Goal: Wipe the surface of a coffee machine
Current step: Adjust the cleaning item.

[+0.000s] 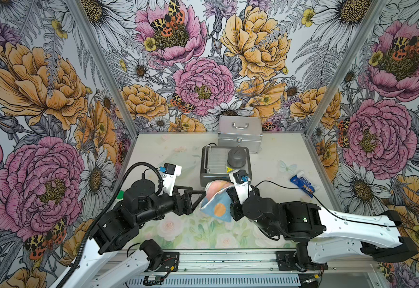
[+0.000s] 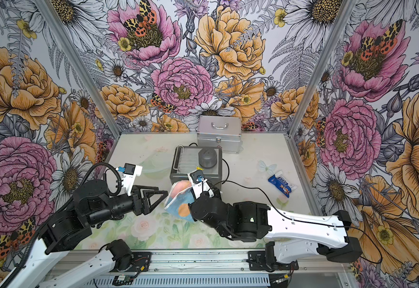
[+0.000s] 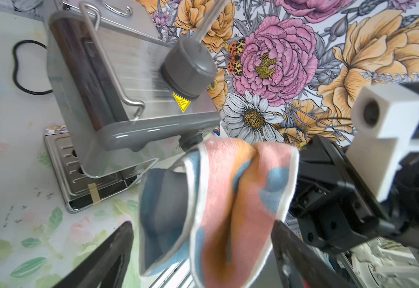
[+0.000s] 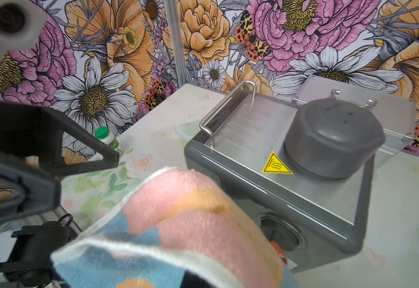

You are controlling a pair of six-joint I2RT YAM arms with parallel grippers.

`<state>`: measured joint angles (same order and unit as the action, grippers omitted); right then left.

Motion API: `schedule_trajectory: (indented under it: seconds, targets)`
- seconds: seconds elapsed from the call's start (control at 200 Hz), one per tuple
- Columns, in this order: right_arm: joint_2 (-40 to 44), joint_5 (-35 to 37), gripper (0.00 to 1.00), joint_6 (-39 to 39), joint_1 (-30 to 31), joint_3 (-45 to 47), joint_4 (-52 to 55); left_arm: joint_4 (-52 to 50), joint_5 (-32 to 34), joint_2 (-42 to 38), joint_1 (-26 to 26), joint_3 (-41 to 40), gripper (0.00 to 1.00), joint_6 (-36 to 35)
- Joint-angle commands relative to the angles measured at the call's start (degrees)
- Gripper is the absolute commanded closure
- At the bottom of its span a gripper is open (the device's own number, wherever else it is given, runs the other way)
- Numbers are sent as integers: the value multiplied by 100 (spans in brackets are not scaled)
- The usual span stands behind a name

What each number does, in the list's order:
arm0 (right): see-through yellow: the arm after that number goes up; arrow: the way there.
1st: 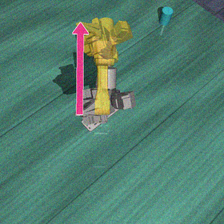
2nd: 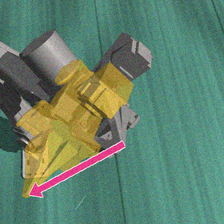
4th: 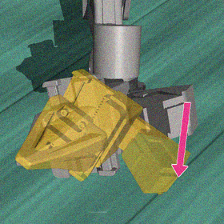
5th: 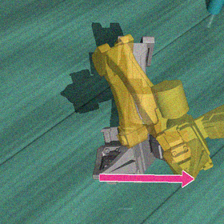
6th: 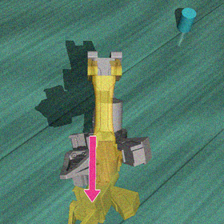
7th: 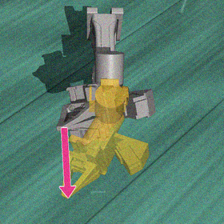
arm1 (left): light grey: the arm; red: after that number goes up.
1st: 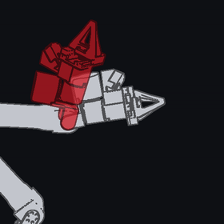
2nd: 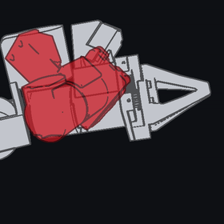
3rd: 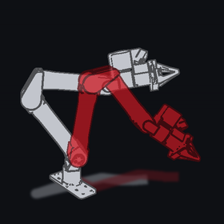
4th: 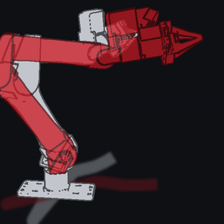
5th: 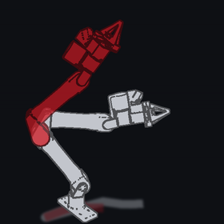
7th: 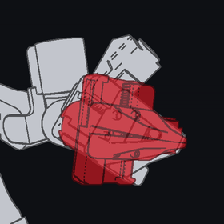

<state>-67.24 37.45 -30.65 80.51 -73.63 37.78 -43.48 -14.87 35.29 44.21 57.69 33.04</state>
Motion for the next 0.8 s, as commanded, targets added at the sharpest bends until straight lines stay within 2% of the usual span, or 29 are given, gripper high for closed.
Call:
schedule_trajectory:
  seconds: [0.0, 0.22, 0.395, 0.545, 0.69, 0.795]
  targets:
    - [80, -1122, 100, 244, -249, -179, -473, 287, -431, -147, 368, -147, 9, -69]
    - [-14, -2447, 100, 265, -516, -196, -1243, 525, -88, 33, 946, -312, 6, -209]
    - [-61, -3290, 100, 105, -683, -165, -1580, 523, 643, -81, 1029, -371, 8, -354]
    - [-61, -3722, 100, -96, -795, 0, -1778, 641, 1093, -237, 1032, -507, 20, -336]
    - [-93, -3989, 100, -300, -887, 156, -2115, 1009, 873, -228, 1043, -645, 32, -335]
    - [-152, -4095, 100, -403, -941, 217, -2282, 1098, 818, -186, 1052, -613, 45, -351]
